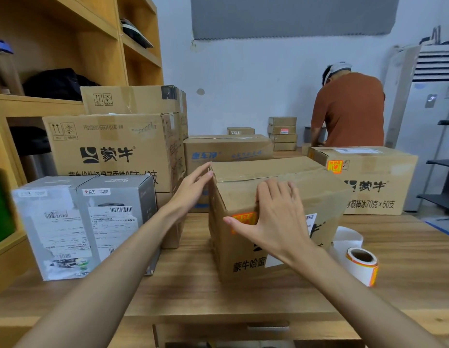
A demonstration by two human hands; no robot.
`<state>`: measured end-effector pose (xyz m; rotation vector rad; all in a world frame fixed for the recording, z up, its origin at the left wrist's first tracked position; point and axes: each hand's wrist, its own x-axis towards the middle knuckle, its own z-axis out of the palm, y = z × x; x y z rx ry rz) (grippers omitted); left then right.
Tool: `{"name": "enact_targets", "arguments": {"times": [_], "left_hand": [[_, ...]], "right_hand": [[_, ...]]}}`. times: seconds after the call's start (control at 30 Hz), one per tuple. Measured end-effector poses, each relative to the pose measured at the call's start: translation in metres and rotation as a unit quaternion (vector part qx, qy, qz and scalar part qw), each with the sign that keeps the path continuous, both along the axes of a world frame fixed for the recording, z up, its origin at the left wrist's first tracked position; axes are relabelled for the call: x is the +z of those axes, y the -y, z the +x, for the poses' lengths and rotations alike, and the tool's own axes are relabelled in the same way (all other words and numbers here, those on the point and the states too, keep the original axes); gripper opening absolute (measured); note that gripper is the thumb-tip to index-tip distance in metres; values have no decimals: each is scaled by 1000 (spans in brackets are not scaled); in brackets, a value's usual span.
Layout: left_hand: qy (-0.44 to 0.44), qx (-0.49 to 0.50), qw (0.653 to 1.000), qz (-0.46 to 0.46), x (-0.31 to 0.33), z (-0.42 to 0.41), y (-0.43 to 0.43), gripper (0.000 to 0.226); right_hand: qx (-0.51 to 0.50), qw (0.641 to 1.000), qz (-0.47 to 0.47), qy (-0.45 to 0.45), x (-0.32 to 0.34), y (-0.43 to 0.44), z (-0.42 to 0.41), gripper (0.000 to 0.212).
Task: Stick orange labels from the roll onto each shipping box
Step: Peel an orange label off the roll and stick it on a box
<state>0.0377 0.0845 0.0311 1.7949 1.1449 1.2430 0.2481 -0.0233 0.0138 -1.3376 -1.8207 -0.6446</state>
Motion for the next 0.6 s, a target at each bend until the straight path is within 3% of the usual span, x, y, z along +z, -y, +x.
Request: {"name": "enact_targets", "arguments": {"times": [0.07, 0.23, 0.4, 0.5, 0.6], "left_hand": [[8, 1, 1000, 3, -3, -1, -2, 47], [-75, 6, 996, 54, -17, -10, 20, 40], [-109, 20, 987, 112, -31, -23, 50, 39], [-123, 32, 979, 160, -30, -26, 68, 40], [-164, 53, 967, 189, -28, -30, 73, 43]], "right_hand": [[0, 1000, -12, 2, 1, 1, 1, 62], [46, 999, -28, -8, 2, 8, 25, 49], [13, 1000, -27, 7, -5, 19, 56, 59], [33, 994, -105, -11, -9, 15, 71, 71], [120, 971, -189, -85, -8, 4, 77, 82]]}}
